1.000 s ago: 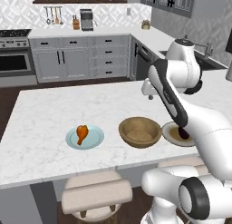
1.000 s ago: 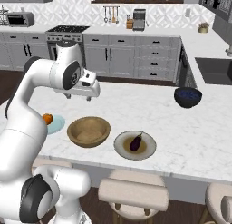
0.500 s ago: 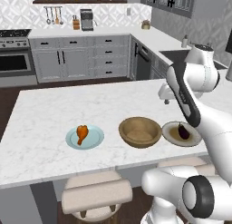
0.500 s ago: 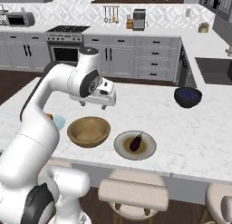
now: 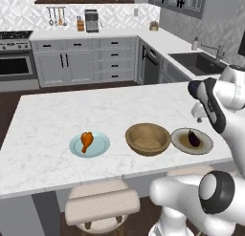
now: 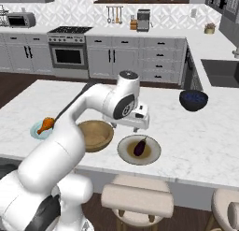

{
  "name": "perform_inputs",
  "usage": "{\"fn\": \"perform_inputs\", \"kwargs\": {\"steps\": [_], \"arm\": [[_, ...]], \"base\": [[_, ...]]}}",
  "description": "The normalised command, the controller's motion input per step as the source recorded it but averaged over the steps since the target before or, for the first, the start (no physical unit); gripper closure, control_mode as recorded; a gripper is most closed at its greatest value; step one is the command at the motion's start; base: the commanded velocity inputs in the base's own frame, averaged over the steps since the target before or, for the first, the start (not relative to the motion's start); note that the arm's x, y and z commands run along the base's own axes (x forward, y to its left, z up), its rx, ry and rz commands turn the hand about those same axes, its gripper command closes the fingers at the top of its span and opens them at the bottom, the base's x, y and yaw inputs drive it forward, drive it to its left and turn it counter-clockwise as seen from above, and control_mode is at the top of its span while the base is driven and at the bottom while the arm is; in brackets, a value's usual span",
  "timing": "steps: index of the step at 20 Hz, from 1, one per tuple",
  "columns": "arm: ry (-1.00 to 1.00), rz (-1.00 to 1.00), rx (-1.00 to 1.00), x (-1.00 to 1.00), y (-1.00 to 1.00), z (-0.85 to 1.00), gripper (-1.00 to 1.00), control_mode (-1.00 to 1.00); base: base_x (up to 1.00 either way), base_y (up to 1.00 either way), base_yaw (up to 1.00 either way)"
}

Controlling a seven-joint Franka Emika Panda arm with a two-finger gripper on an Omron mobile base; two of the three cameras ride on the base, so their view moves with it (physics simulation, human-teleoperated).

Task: Pick the chicken drumstick and eggplant from their plates and place them in the bowl. Then put the bowl in the fridge.

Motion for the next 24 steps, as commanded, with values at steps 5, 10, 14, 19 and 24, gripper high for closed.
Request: {"fn": "perform_inputs", "kwargs": {"steps": [5,10,14,19,24], "arm": [[0.24,-0.01,0.02,0.91,-0.63,-0.67,-1.00,-1.00],[0.10,0.00,0.01,0.55,-0.05,-0.88,-1.00,-1.00],[0.00,0.00,0.00,0.63,0.00,-0.81,-1.00,-1.00],[0.00,0.00,0.00,0.45,0.00,-0.69,-1.00,-1.00],[0.00,0.00,0.00,0.19,-0.03,-0.37,-1.00,-1.00]], "base": [[0.00,0.00,0.00],[0.00,0.00,0.00],[0.00,0.00,0.00],[0.00,0.00,0.00],[0.00,0.00,0.00]]}}
